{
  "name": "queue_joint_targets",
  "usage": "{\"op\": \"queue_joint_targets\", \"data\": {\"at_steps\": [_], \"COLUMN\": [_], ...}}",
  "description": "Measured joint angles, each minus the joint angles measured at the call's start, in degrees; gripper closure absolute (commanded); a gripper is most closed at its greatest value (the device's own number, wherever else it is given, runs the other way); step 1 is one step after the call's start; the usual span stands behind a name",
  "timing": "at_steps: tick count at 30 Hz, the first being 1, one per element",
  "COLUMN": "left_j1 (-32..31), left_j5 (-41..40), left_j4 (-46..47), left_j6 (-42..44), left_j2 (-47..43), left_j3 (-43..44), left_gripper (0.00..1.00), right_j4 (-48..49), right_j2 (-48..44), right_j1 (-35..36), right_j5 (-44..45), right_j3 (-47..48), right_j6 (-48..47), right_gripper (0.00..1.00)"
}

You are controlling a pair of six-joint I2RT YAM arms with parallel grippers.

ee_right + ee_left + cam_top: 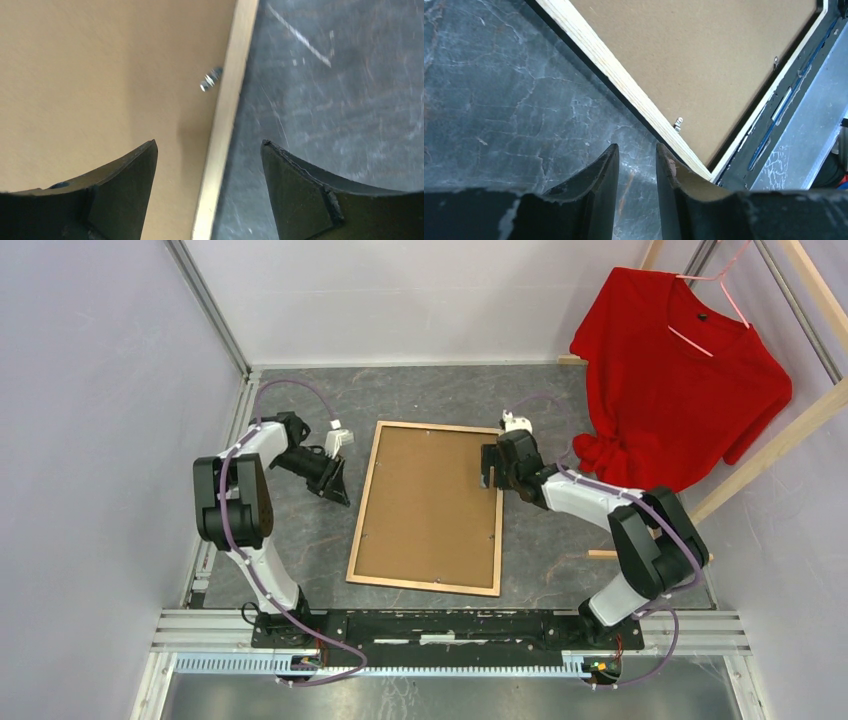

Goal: Put the photo into the frame
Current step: Install the photo frame at the center of the board, then adjust the photo frame at the center of the board.

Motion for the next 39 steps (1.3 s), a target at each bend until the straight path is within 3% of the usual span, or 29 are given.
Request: {"op": "queue_joint_targets", "data": {"at_steps": [6,11,17,23,32,39], "left_j1": [-0.2,-0.7,-1.9,-7.6,-10.8,-12.0], "left_j5": [-0.5,-6.4,-8.6,-9.1,-12.8,-17.1], "left_j4": [0.6,7.5,11.2,12.9,12.6,12.7], "left_j6": [-0.1,-4.0,-9.7,-13.5,-16.7,-17.3], "left_j2": [-2.1,-1.2,2.4,6.5,15.6,23.2], "left_j3": [-4.0,-7.5,-3.0,3.2,18.9,32.9], "left_gripper": [0.68,0.72,0.72,0.73,0.74,0.70], "right_j4": [-1.2,-0.7,-1.2,1.5,6.6,9.8], "right_j2": [-5.8,-15.2,-28.0,-32.3,-28.1,-5.4], "right_j1": [0.0,0.0,0.0,2.8,19.6,34.8], "right_j5": [-2.1,-8.4,-16.4,-22.0,-20.2,-21.8], "right_j3": [-8.9,-18.4,-26.9,-32.7,-32.1,-14.8], "right_j6": [0.9,2.8,4.9,8.2,10.8,9.7], "right_gripper": [0.22,0.22,0.22,0.23,0.23,0.20]}}
